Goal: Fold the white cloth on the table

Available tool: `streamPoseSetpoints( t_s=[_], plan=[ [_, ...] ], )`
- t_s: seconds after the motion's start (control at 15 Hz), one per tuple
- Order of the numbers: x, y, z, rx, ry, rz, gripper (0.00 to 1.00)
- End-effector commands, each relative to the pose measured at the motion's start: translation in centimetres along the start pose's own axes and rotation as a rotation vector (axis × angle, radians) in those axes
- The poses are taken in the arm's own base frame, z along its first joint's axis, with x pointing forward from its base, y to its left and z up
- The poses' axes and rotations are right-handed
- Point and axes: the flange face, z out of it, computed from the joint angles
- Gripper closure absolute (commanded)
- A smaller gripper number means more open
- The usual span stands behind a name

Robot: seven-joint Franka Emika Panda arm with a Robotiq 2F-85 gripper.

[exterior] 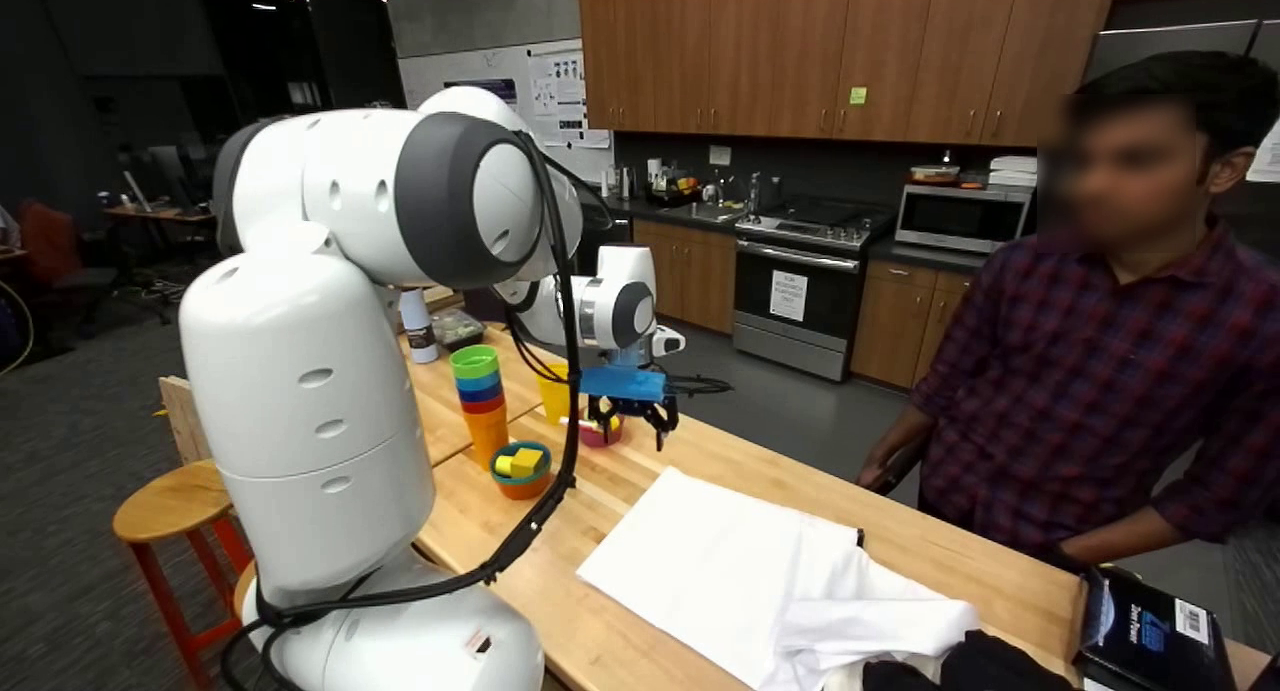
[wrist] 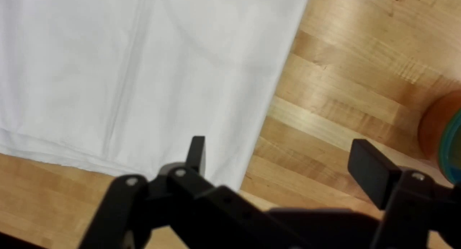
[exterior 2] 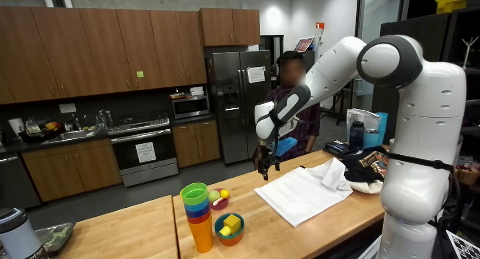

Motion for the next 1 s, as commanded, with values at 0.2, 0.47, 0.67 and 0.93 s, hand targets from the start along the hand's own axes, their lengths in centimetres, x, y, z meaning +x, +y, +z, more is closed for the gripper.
streamPoseSetpoints(
  t_s=[0.2,0.47,0.67,0.93],
  plan=[
    [1.1,-7.7,6.5,-0.060,-0.082,0.013,0.00],
    [1.4,-8.3,9.8,-0.120,-0.107,0.113,0.00],
    [1.7,-7.4,11.0,-0.155,-0.075,0.171,0.00],
    [1.8,-5.8,11.9,-0.222,-0.022,0.226,0.00]
  ],
)
